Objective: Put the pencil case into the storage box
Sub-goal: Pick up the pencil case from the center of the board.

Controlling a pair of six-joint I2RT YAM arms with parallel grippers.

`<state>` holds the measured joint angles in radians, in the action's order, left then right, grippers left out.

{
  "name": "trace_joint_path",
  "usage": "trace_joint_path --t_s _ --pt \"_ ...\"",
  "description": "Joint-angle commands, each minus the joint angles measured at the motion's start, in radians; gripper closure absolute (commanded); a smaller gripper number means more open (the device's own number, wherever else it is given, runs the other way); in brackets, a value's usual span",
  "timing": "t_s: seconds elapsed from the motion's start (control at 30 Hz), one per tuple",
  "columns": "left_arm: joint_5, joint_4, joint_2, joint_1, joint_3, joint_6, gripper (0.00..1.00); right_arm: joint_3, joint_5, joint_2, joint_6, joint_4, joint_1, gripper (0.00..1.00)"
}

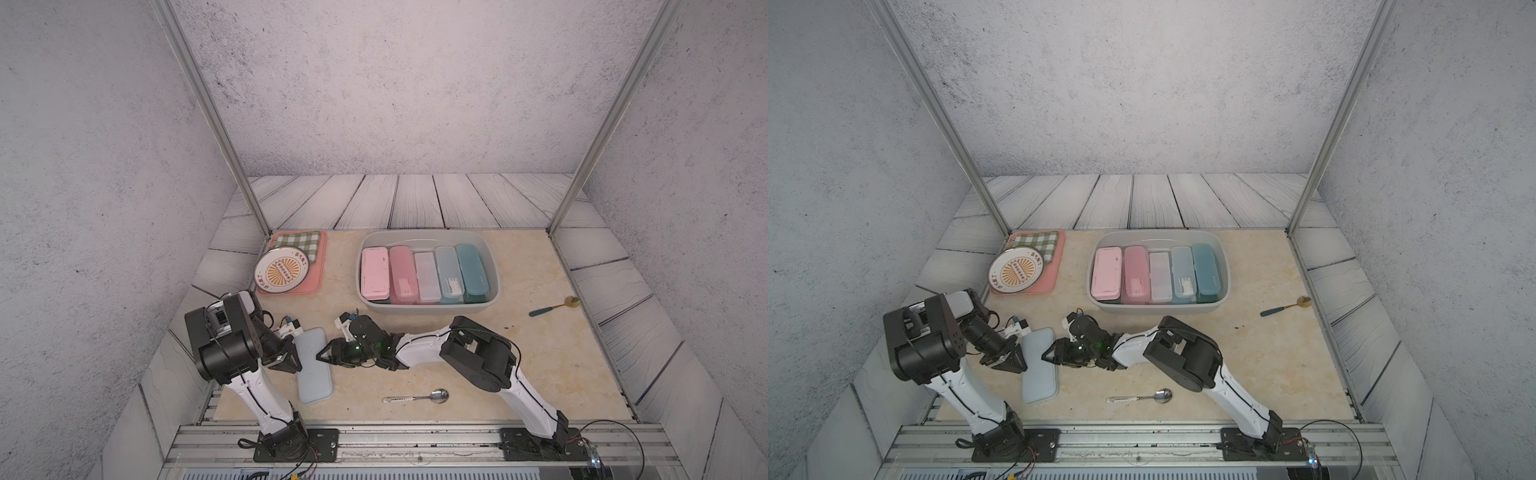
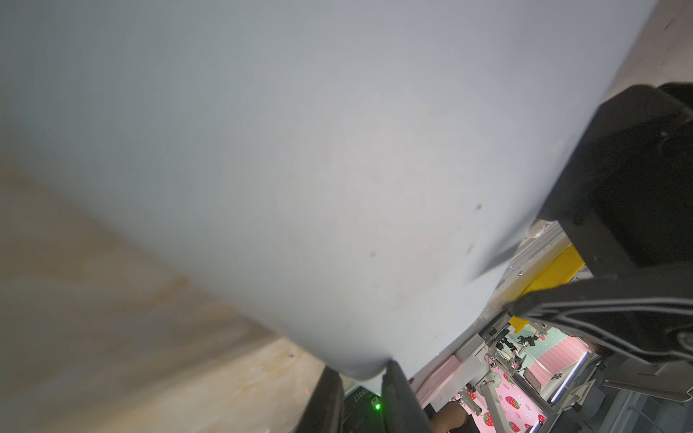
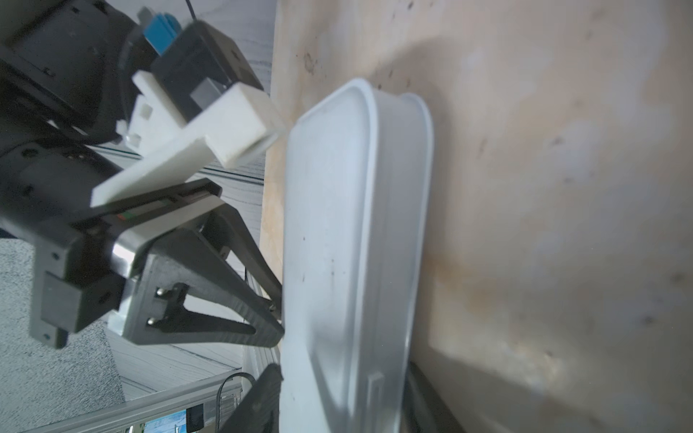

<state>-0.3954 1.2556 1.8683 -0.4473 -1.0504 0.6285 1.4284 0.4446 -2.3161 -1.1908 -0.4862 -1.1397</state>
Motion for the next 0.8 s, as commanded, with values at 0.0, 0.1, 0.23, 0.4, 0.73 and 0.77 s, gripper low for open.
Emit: trace_joint_path --t_s 0.0,0.1,0.23,0.4,0.73,0.77 --pt "-0.055 -0.049 -0.006 0.009 0.010 0.022 0.78 0.067 0.089 -0.004 0.023 0.006 -0.018 0.47" --pt "-0.086 -0.031 0.000 0.008 0.010 0.029 0.78 0.115 0.097 -0.033 0.025 0.014 -0.016 0.47" --pt "-0.091 -0.027 -0.001 0.008 0.012 0.033 0.78 0.136 0.088 -0.042 0.031 0.008 -0.014 0.67" --pt "-0.105 -0.005 -0.034 0.007 -0.005 0.031 0.75 0.071 0.071 0.004 0.029 -0.025 -0.004 0.77" --pt "-0.141 0.056 -0.329 -0.013 -0.087 -0.011 0.27 -0.127 -0.046 0.260 0.127 0.084 0.024 0.87" --pt "-0.129 0.041 -0.377 -0.013 -0.090 -0.028 0.20 -0.142 -0.058 0.299 0.150 0.116 0.023 0.87"
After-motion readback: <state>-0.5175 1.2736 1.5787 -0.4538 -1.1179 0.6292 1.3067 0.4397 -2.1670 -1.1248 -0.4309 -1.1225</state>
